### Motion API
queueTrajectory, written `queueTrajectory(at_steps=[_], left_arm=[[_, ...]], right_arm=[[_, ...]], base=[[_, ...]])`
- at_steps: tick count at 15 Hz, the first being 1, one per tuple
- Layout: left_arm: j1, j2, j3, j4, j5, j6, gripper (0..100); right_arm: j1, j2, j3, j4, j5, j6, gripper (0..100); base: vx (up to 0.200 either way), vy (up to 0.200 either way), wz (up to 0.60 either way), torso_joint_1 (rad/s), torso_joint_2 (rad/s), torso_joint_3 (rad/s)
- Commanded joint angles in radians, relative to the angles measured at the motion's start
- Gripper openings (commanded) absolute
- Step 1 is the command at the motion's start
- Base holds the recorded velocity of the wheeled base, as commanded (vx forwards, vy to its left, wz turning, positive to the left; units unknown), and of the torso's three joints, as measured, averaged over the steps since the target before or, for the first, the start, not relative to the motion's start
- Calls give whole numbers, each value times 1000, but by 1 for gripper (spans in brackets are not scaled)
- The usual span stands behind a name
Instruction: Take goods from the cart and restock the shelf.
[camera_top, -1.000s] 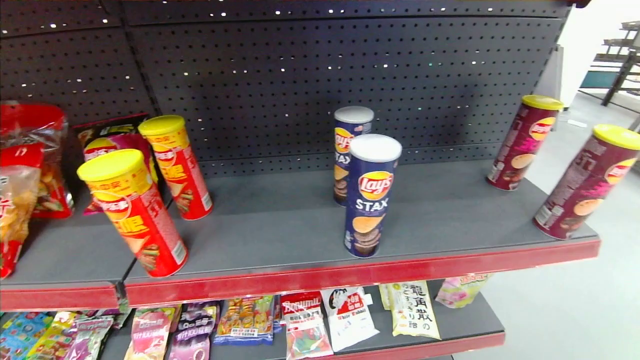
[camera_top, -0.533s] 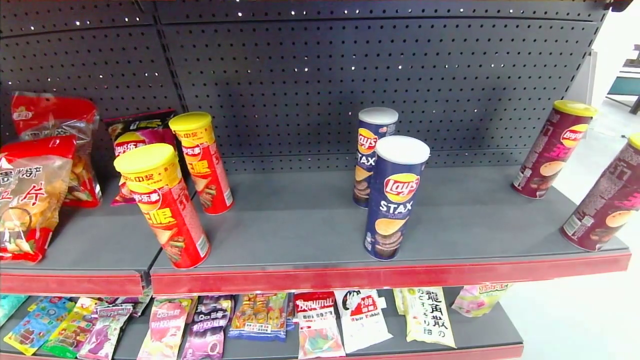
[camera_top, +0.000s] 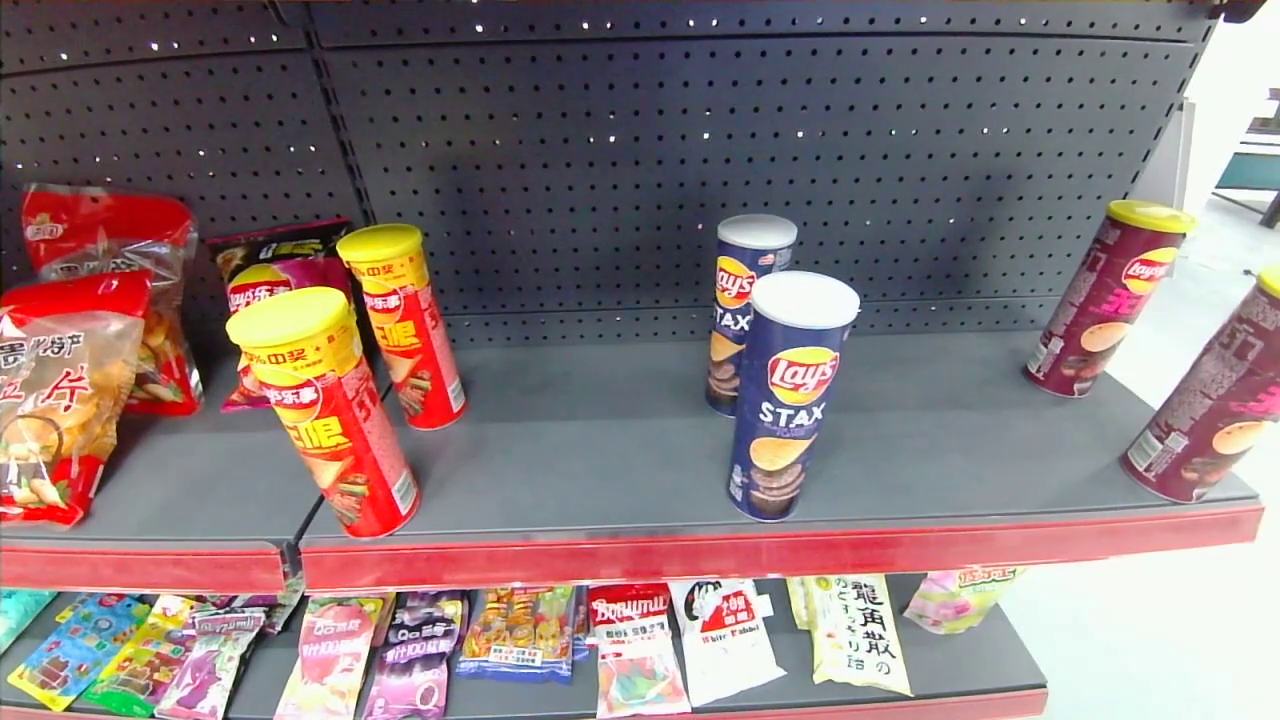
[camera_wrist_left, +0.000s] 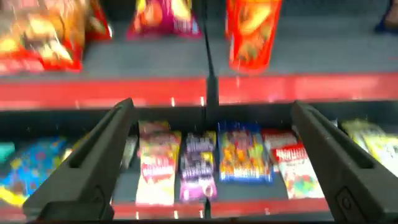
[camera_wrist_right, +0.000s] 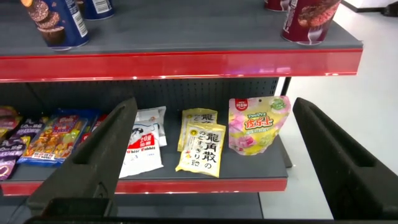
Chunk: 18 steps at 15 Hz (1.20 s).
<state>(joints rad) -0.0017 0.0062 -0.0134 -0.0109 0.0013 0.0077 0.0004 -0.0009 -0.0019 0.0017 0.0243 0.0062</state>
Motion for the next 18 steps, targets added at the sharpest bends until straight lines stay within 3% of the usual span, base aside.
queueTrajectory(at_steps=[1,4,9,11,12,15,18], left_arm=[[2,0,9,23,-18,21,100],[0,0,10,17,-15,2,100],[0,0,10,17,-18,8,100],[0,0,10,17,-18,8,100],[2,0,10,17,-17,6,100],[0,0,10,17,-18,6,100],[0,0,10,19,-18,8,100]], right_arm=[[1,1,0,0,0,0,100],[1,1,0,0,0,1,100],[1,1,2,-2,3,1,100],[1,1,2,-6,57,-43,100],[12,28,-92,-11,105,-29,100],[41,456,-437,-5,128,44,100],[56,825,-472,-19,129,-37,100]], base=[[0,0,0,0,0,0],[0,0,0,0,0,0],[0,0,0,0,0,0],[0,0,0,0,0,0],[0,0,0,0,0,0],[0,0,0,0,0,0],[0,0,0,0,0,0]])
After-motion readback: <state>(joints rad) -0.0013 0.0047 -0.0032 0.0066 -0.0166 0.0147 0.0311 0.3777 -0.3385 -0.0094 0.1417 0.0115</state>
